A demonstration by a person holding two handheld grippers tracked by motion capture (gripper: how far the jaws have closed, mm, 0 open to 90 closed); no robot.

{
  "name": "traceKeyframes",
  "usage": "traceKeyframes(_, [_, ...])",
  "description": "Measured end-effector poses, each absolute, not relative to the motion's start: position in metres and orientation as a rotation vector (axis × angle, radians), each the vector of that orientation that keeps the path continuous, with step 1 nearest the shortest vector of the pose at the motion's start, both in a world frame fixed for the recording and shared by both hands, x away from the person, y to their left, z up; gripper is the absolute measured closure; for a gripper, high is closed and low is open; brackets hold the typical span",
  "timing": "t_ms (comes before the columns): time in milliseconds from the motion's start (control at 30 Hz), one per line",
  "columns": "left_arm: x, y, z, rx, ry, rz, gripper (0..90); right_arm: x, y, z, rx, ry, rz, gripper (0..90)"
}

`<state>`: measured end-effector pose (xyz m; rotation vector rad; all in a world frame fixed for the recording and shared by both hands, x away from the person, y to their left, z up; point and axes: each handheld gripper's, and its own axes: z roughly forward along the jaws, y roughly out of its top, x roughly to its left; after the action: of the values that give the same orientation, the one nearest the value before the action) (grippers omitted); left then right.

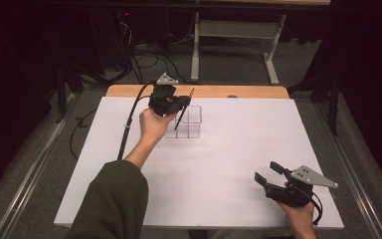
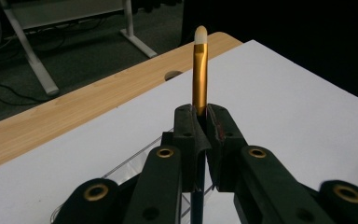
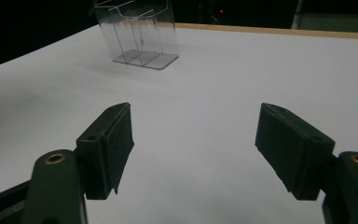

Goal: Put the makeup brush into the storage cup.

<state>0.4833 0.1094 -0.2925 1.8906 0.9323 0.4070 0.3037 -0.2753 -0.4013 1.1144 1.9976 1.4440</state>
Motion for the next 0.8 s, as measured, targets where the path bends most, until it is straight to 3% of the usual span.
traceKeyframes(800, [0.509,0.099,-0.291,1.835,0.960,0.436,83.4,0.304,-0.275,-0.401,1.109,2.003,1.448,29.2])
